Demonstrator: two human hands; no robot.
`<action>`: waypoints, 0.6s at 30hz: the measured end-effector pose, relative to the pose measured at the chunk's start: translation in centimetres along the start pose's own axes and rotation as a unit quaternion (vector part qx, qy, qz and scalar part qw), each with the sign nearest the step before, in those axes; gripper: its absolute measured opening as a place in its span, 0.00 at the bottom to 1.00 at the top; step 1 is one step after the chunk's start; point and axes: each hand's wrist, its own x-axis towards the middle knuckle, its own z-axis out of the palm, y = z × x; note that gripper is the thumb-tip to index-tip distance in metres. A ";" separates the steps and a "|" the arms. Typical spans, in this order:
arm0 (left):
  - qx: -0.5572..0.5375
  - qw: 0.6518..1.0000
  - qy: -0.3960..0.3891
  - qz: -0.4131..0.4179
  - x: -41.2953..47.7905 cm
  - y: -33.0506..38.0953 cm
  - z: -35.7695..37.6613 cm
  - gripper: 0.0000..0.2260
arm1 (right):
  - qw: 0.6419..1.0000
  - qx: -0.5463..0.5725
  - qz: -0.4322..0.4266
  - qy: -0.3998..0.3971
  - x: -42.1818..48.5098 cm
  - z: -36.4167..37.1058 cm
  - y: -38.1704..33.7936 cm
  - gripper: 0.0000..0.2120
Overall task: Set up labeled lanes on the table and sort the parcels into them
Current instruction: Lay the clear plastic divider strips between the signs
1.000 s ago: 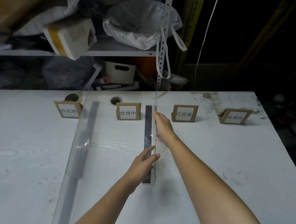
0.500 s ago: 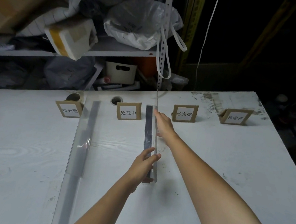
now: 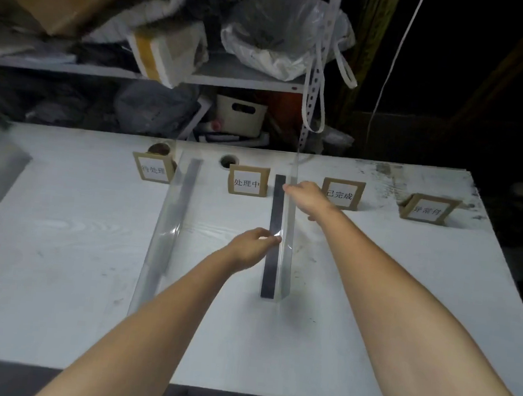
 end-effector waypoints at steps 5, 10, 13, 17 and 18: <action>0.190 0.980 0.057 0.010 -2.5 1.1 -6.5 0.26 | 0.989 -0.146 -0.029 0.005 -2.7 -2.0 -4.2 0.27; 0.223 0.968 0.118 -0.005 -7.8 0.2 -14.4 0.27 | 0.957 -0.273 -0.086 -0.045 -6.4 -0.5 -10.2 0.30; 0.242 0.957 0.153 -0.032 -11.8 -2.6 -19.3 0.27 | 0.932 -0.334 -0.131 -0.055 -8.6 2.5 -13.7 0.26; 0.246 0.943 0.209 -0.084 -16.5 -7.9 -25.6 0.27 | 0.904 -0.391 -0.158 -0.072 -12.2 7.6 -18.9 0.26; 0.246 0.939 0.220 -0.096 -17.8 -9.5 -27.3 0.27 | 0.898 -0.402 -0.166 -0.072 -13.1 9.3 -20.3 0.24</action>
